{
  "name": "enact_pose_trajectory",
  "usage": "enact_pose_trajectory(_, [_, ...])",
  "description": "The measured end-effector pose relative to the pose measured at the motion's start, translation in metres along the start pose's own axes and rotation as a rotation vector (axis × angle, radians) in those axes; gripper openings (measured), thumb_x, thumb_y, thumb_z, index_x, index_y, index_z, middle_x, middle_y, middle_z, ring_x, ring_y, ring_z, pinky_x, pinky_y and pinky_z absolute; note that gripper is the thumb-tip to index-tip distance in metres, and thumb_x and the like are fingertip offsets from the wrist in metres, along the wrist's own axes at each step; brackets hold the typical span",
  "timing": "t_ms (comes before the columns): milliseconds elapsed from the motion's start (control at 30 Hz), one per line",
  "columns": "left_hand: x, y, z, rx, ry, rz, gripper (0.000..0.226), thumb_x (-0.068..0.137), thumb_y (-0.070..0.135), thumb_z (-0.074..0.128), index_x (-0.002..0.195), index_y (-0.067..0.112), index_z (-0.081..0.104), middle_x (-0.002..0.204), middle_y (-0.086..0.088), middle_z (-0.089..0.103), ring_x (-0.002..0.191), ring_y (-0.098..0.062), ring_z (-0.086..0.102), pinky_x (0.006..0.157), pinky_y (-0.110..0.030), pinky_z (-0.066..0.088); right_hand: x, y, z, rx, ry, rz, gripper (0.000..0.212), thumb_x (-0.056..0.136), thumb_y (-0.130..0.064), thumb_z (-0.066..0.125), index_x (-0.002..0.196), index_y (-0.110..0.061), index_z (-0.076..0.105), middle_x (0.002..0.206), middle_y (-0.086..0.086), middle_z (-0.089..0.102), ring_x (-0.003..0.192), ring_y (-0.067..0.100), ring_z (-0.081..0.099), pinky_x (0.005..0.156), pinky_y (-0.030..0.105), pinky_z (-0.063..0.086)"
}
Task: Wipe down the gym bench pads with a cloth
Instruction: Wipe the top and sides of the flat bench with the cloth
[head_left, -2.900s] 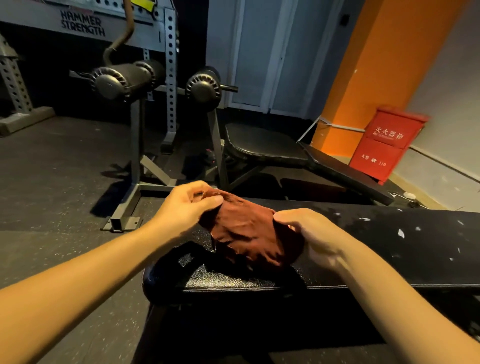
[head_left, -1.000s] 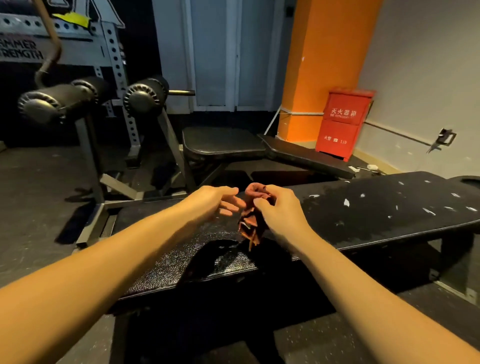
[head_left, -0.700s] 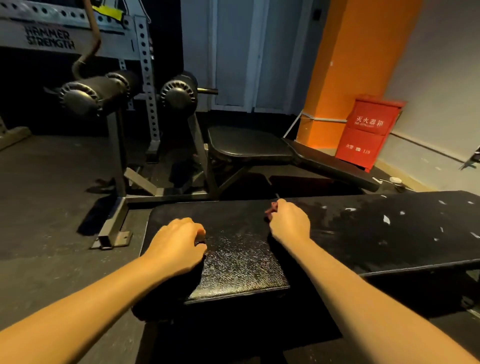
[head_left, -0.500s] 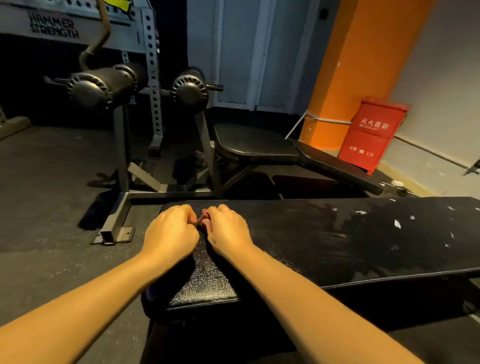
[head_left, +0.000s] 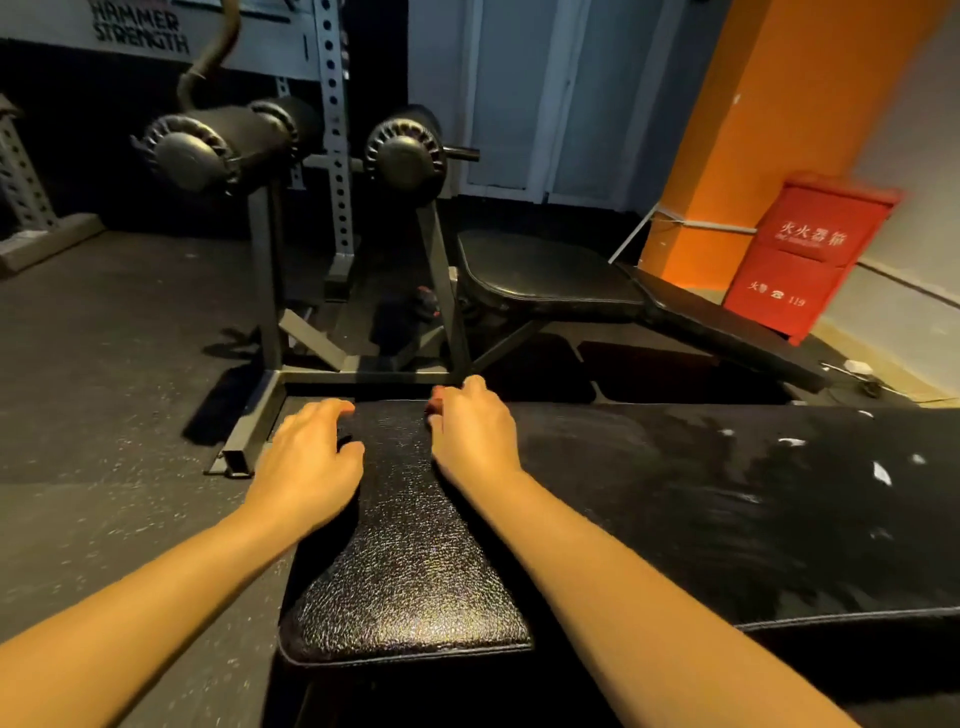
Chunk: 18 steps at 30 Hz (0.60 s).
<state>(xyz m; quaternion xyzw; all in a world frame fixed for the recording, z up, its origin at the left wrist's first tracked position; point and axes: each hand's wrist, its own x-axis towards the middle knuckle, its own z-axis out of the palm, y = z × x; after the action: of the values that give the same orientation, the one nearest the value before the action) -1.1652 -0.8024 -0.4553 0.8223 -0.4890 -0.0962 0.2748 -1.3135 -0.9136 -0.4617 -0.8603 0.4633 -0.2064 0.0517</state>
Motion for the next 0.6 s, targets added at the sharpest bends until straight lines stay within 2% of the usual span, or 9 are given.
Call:
enact_pose_trajectory(67, [0.007, -0.001, 0.001, -0.079, 0.046, -0.058, 0.046, 0.095, 0.013, 0.061, 0.140, 0.011, 0.056, 0.142, -0.012, 0.057, 0.133, -0.034, 0.048, 0.108, -0.045, 0.039, -0.013, -0.025, 0.005, 0.057, -0.142, -0.329, 0.031, 0.097, -0.025, 0.060, 0.127, -0.019, 0.066, 0.110, 0.010, 0.055, 0.095, 0.034, 0.059, 0.075, 0.044, 0.051])
enact_pose_trajectory(100, [0.009, -0.001, 0.002, -0.087, 0.040, -0.070, 0.045, 0.095, 0.015, 0.061, 0.139, 0.012, 0.056, 0.143, -0.011, 0.057, 0.134, -0.033, 0.049, 0.109, -0.045, 0.040, -0.010, -0.012, -0.001, 0.058, -0.144, -0.393, 0.033, 0.097, -0.026, 0.060, 0.129, -0.021, 0.065, 0.108, 0.009, 0.055, 0.093, 0.033, 0.059, 0.073, 0.045, 0.052])
enact_pose_trajectory(133, [0.008, 0.000, 0.004, -0.068, 0.017, -0.069, 0.046, 0.096, 0.020, 0.062, 0.140, 0.013, 0.056, 0.144, -0.010, 0.056, 0.134, -0.033, 0.049, 0.110, -0.046, 0.040, -0.003, 0.012, -0.007, 0.016, -0.112, -0.358, 0.033, 0.097, -0.027, 0.060, 0.129, -0.024, 0.066, 0.109, 0.007, 0.056, 0.094, 0.033, 0.060, 0.073, 0.044, 0.053])
enact_pose_trajectory(267, [-0.001, 0.006, 0.007, 0.028, -0.063, -0.004, 0.058, 0.095, 0.030, 0.067, 0.148, 0.015, 0.048, 0.149, -0.006, 0.052, 0.140, -0.028, 0.044, 0.114, -0.045, 0.038, 0.028, 0.121, -0.033, -0.194, 0.050, 0.280, 0.028, 0.100, -0.027, 0.054, 0.122, -0.016, 0.068, 0.120, 0.011, 0.058, 0.101, 0.035, 0.064, 0.071, 0.036, 0.045])
enact_pose_trajectory(300, [-0.003, 0.008, 0.006, 0.041, -0.066, 0.007, 0.059, 0.096, 0.030, 0.066, 0.149, 0.015, 0.046, 0.150, -0.005, 0.051, 0.141, -0.027, 0.043, 0.115, -0.044, 0.038, 0.031, 0.120, -0.032, -0.186, 0.065, 0.352, 0.027, 0.101, -0.025, 0.054, 0.120, -0.011, 0.067, 0.122, 0.013, 0.057, 0.102, 0.036, 0.063, 0.072, 0.037, 0.043])
enact_pose_trajectory(367, [-0.009, 0.012, 0.008, 0.061, -0.052, 0.021, 0.057, 0.096, 0.027, 0.065, 0.149, 0.016, 0.046, 0.150, -0.003, 0.052, 0.140, -0.025, 0.044, 0.115, -0.043, 0.038, 0.032, 0.080, -0.023, -0.100, 0.034, 0.238, 0.025, 0.100, -0.024, 0.055, 0.118, -0.009, 0.067, 0.121, 0.014, 0.057, 0.103, 0.037, 0.062, 0.076, 0.039, 0.047])
enact_pose_trajectory(467, [-0.017, 0.029, 0.015, 0.069, -0.019, 0.058, 0.051, 0.095, 0.022, 0.064, 0.144, 0.016, 0.052, 0.146, -0.004, 0.055, 0.136, -0.026, 0.047, 0.112, -0.043, 0.040, 0.004, 0.022, -0.014, 0.036, -0.119, -0.106, 0.025, 0.101, -0.027, 0.055, 0.118, -0.016, 0.069, 0.115, 0.011, 0.056, 0.100, 0.037, 0.062, 0.081, 0.043, 0.052])
enact_pose_trajectory(533, [-0.022, 0.051, 0.022, 0.073, -0.006, 0.106, 0.047, 0.095, 0.022, 0.063, 0.141, 0.016, 0.055, 0.143, -0.004, 0.057, 0.134, -0.027, 0.049, 0.110, -0.044, 0.040, -0.021, 0.031, -0.028, 0.019, -0.174, -0.187, 0.029, 0.102, -0.032, 0.054, 0.125, -0.017, 0.065, 0.115, 0.008, 0.055, 0.102, 0.034, 0.061, 0.082, 0.045, 0.052])
enact_pose_trajectory(600, [-0.030, 0.079, 0.034, 0.093, -0.048, 0.192, 0.045, 0.096, 0.029, 0.064, 0.138, 0.018, 0.057, 0.141, -0.003, 0.058, 0.131, -0.026, 0.050, 0.108, -0.043, 0.040, -0.044, 0.082, -0.048, -0.015, -0.120, -0.131, 0.031, 0.103, -0.035, 0.052, 0.126, -0.017, 0.062, 0.117, 0.007, 0.055, 0.103, 0.032, 0.061, 0.083, 0.044, 0.052])
